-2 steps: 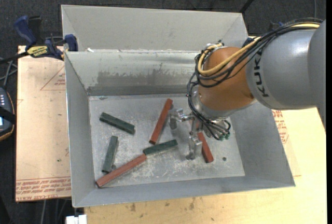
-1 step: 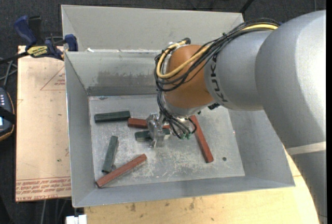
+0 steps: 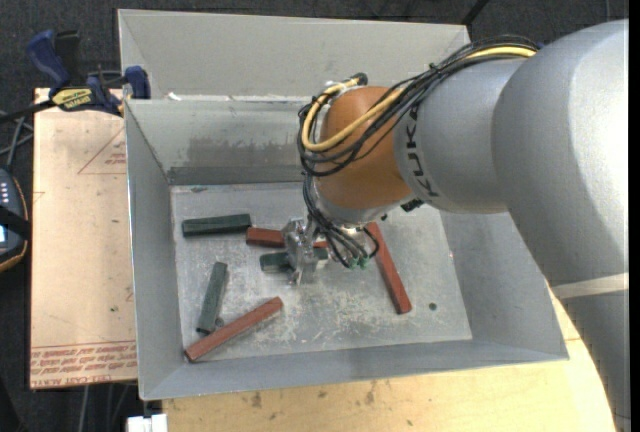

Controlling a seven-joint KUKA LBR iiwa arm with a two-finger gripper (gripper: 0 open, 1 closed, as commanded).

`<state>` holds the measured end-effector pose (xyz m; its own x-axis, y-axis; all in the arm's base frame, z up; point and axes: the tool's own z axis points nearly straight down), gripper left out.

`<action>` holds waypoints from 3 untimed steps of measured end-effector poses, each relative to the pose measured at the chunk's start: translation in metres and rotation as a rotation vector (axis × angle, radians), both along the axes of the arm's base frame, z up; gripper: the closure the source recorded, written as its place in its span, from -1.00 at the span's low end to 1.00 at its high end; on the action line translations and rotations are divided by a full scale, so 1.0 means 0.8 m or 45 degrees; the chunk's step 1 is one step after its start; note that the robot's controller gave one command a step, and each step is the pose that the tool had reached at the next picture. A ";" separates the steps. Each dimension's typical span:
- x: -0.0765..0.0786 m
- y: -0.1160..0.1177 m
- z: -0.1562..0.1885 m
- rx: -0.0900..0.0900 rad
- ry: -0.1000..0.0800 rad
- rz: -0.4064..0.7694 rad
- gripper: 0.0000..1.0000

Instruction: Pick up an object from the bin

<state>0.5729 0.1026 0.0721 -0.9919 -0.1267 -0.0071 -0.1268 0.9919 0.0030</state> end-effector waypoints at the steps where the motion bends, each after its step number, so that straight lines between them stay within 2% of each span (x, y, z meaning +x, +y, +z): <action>1: -0.009 -0.015 0.042 -0.004 0.009 0.068 1.00; 2: 0.047 -0.013 0.059 -0.004 0.004 0.088 1.00; 3: 0.052 0.059 0.010 -0.002 0.004 0.431 -1.00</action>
Offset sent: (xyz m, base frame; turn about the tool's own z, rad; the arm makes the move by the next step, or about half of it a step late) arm 0.0572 -0.0095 0.0489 -0.0739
